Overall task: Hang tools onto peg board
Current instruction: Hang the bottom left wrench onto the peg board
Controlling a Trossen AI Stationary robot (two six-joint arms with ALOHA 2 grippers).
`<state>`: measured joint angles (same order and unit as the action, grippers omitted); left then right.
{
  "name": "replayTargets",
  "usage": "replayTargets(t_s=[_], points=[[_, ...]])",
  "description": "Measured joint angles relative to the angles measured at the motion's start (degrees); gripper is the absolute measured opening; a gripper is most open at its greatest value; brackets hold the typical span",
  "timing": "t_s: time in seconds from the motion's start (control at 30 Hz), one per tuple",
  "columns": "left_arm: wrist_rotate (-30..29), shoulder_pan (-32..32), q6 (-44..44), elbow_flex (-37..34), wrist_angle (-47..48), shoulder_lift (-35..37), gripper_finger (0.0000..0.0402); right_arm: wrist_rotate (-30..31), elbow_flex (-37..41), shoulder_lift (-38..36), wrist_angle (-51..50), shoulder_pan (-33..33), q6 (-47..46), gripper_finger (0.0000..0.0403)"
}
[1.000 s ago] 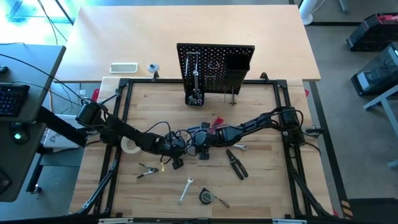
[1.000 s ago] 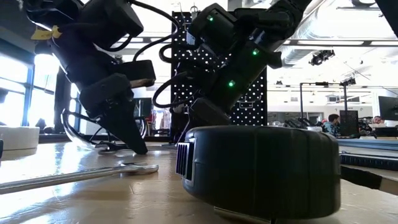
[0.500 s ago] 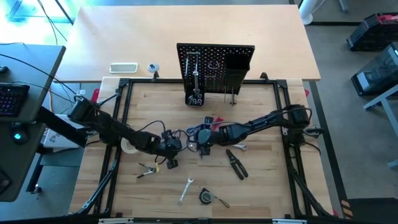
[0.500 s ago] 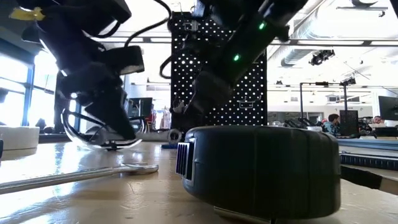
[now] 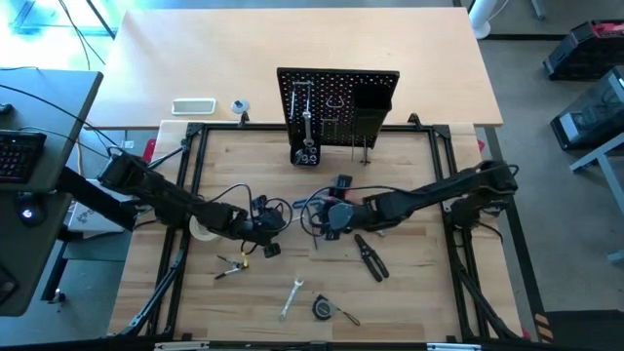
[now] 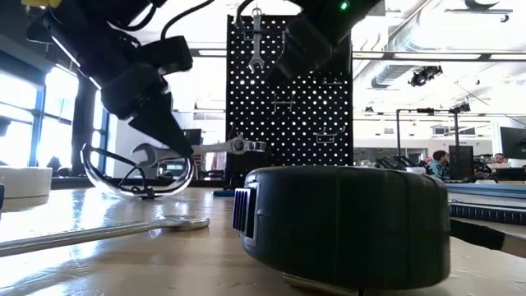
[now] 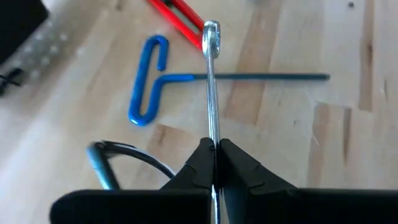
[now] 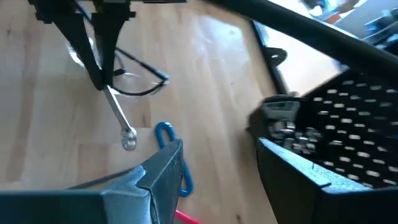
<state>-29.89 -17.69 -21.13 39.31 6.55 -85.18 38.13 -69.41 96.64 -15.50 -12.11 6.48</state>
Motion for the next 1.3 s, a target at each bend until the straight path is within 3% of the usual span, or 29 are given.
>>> replayTargets(t_s=[0.37,0.67,0.93,1.3], points=[[-16.3,0.2,10.0,0.1,-4.7,7.7,0.0000,7.6,0.0,-7.1,-12.2,-3.3,-6.7,0.0196],[-18.5,4.7,27.3,0.1,-16.3,17.1,0.0000,9.5,0.0,-8.3,-22.3,-6.4,-15.7,0.0196],[-7.2,13.4,38.3,0.1,-26.2,23.2,0.0000,11.4,-0.1,-8.3,-27.3,-10.3,-22.9,0.0196],[11.5,25.4,42.5,0.1,-33.6,24.5,0.0000,13.0,-0.1,-8.3,-33.8,-13.8,-32.2,0.0196]])
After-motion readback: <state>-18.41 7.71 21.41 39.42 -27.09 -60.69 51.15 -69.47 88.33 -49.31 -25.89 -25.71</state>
